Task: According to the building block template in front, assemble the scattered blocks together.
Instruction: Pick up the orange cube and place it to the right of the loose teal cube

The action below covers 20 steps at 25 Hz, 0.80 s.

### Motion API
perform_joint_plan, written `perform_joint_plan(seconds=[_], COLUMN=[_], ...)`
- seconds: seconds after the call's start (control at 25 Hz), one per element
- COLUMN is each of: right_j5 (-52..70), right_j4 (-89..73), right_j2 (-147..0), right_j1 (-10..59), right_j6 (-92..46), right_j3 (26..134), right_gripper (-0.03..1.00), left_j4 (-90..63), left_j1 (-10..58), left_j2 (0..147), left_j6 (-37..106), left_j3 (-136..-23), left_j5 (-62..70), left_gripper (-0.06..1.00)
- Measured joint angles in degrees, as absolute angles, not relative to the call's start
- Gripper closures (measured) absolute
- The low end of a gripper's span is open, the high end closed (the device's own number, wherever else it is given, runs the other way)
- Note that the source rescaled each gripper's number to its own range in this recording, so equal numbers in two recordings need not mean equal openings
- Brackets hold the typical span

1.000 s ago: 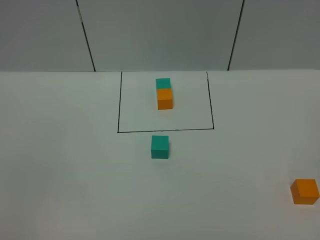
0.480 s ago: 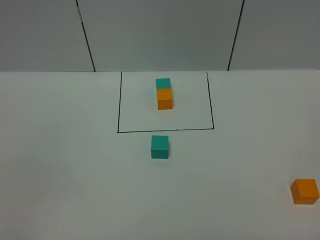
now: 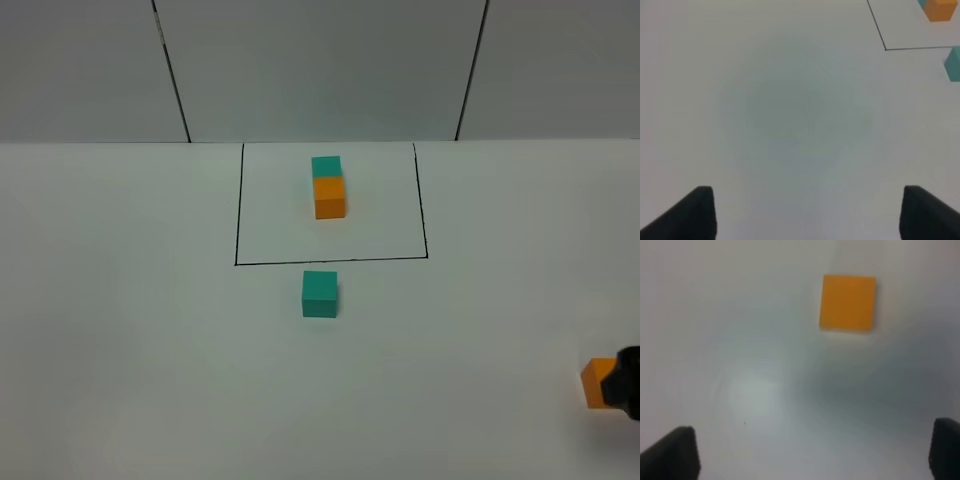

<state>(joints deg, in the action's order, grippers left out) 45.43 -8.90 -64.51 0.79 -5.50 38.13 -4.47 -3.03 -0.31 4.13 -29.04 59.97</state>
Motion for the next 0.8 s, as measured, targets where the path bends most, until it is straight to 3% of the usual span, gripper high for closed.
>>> perform_joint_plan(seconds=[0.36,0.8], right_j5=[37.4,34.2], right_j4=[-9.4,-4.2], right_j2=[-88.7,-97.0], right_j1=[0.8,0.8], right_j6=[-5.9,-1.1], right_j3=[46.3,47.5], right_gripper=[0.08,0.08], left_j4=[-4.5,-4.5], left_j1=[-3.0,-3.0], left_j2=[-0.3,-0.3], left_j6=[4.1,4.1], left_j3=[-29.0,-29.0], left_j5=[60.0,60.0], left_gripper=[0.27,0.27])
